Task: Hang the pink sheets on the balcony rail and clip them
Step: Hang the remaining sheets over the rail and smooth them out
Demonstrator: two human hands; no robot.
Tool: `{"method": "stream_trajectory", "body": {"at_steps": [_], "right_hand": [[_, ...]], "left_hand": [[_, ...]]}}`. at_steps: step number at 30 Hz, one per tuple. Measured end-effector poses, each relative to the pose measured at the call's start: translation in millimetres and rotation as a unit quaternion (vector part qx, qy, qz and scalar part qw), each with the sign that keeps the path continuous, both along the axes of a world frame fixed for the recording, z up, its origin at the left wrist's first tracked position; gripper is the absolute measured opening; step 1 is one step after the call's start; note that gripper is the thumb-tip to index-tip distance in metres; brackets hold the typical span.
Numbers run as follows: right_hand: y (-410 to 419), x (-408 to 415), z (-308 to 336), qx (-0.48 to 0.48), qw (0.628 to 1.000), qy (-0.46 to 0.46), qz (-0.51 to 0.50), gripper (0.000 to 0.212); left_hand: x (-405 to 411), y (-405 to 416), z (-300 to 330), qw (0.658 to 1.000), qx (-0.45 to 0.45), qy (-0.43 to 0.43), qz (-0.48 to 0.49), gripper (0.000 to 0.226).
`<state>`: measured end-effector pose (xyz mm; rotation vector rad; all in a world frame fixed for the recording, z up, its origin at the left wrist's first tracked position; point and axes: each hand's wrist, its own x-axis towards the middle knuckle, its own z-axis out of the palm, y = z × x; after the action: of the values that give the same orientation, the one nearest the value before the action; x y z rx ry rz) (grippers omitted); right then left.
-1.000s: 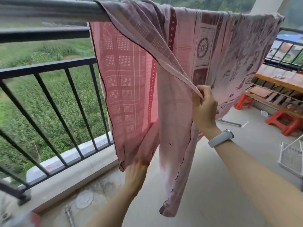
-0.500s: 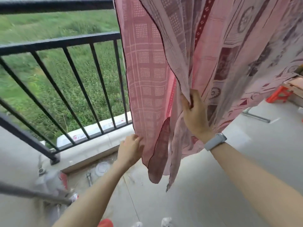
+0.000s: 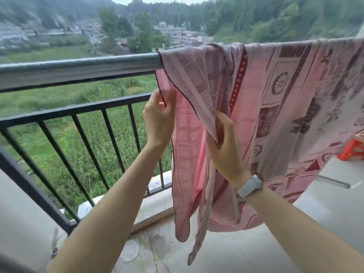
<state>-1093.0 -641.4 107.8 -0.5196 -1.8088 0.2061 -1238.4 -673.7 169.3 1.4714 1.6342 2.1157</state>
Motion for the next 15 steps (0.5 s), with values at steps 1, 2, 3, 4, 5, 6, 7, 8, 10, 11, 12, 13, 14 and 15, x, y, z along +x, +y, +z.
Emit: {"method": "stream_trajectory", "body": {"at_steps": [1, 2, 3, 4, 5, 6, 7, 8, 10, 11, 12, 13, 14, 15], "right_hand": [[1, -3, 8, 0.030, 0.999, 0.002, -0.015, 0.041], [2, -7, 16, 0.054, 0.998, 0.002, -0.032, 0.041], [2, -11, 24, 0.073, 0.996, 0.002, -0.046, 0.038], [2, -16, 33, 0.088, 0.994, 0.004, -0.061, 0.033], [0, -22, 40, 0.105, 0.991, 0.010, -0.078, 0.028], [-2, -30, 47, 0.121, 0.988, 0.016, -0.092, 0.025], [-6, -39, 52, 0.136, 0.986, 0.018, -0.096, 0.023], [-12, -50, 56, 0.148, 0.985, 0.018, -0.088, 0.021], [-28, -73, 62, 0.172, 0.984, 0.017, -0.043, 0.021], [-38, -87, 64, 0.181, 0.983, 0.016, -0.008, 0.021], [-50, -102, 66, 0.189, 0.982, 0.012, 0.025, 0.021], [-62, -113, 67, 0.195, 0.980, 0.003, 0.045, 0.020], [-73, -126, 67, 0.201, 0.978, -0.008, 0.059, 0.020], [-83, -140, 65, 0.201, 0.977, -0.018, 0.072, 0.021]], "left_hand": [[-1, 0, 8, 1.000, 0.010, -0.001, 0.015, 0.024], [-5, -2, 14, 0.999, 0.019, -0.002, 0.032, 0.031], [-10, -6, 19, 0.999, 0.025, -0.004, 0.047, 0.035], [-17, -11, 23, 0.998, 0.027, -0.005, 0.060, 0.034], [-24, -19, 28, 0.997, 0.026, -0.002, 0.070, 0.031], [-34, -28, 31, 0.996, 0.021, 0.002, 0.084, 0.028], [-43, -38, 33, 0.995, 0.017, 0.008, 0.095, 0.026], [-54, -50, 34, 0.994, 0.016, 0.011, 0.103, 0.026], [-73, -74, 31, 0.993, 0.013, 0.006, 0.121, 0.026], [-82, -87, 27, 0.991, 0.006, 0.003, 0.136, 0.027], [-90, -99, 23, 0.988, -0.001, 0.003, 0.151, 0.027], [-94, -109, 17, 0.987, -0.012, 0.006, 0.159, 0.028], [-97, -119, 12, 0.985, -0.027, 0.010, 0.167, 0.028], [-101, -130, 6, 0.983, -0.046, 0.014, 0.176, 0.027]]}}
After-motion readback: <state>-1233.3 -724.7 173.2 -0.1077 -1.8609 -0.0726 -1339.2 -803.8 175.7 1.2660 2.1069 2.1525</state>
